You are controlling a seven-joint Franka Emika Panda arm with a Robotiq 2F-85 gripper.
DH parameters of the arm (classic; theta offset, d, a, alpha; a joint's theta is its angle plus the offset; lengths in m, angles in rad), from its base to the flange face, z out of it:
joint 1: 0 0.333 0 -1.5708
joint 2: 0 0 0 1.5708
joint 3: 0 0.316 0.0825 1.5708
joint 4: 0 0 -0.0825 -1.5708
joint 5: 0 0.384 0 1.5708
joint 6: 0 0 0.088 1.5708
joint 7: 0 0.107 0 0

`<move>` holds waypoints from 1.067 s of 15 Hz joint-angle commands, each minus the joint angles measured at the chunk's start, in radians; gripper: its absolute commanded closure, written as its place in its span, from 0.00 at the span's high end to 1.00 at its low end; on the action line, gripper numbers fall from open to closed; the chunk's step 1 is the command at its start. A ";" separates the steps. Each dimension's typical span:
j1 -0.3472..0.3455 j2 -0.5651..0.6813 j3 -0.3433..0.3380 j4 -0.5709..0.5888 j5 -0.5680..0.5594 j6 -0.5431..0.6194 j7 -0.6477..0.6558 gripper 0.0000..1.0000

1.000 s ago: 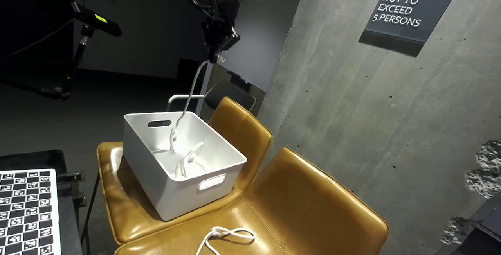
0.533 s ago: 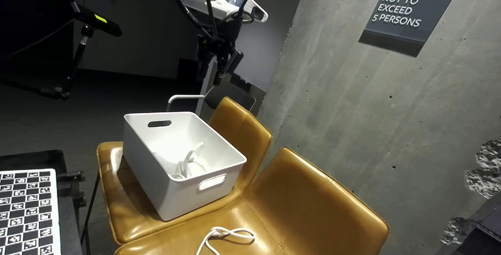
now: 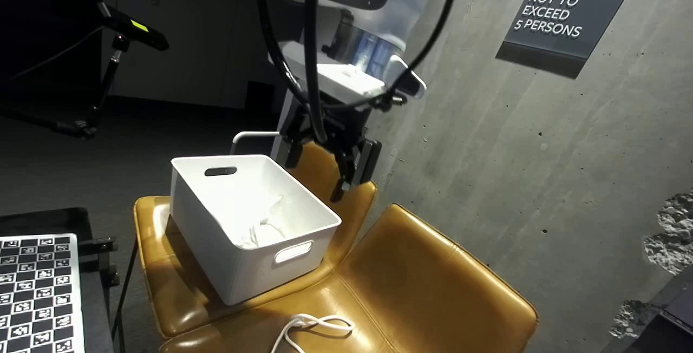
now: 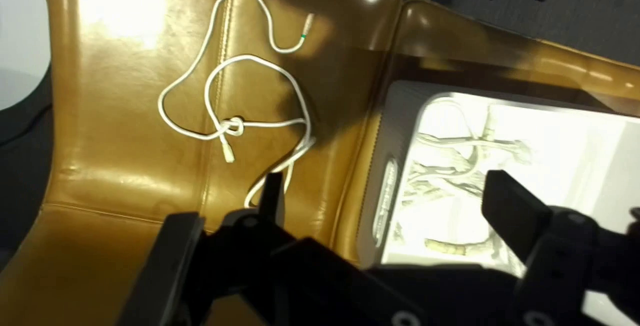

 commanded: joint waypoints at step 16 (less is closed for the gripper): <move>-0.091 0.604 0.036 0.214 -0.002 0.525 0.059 1.00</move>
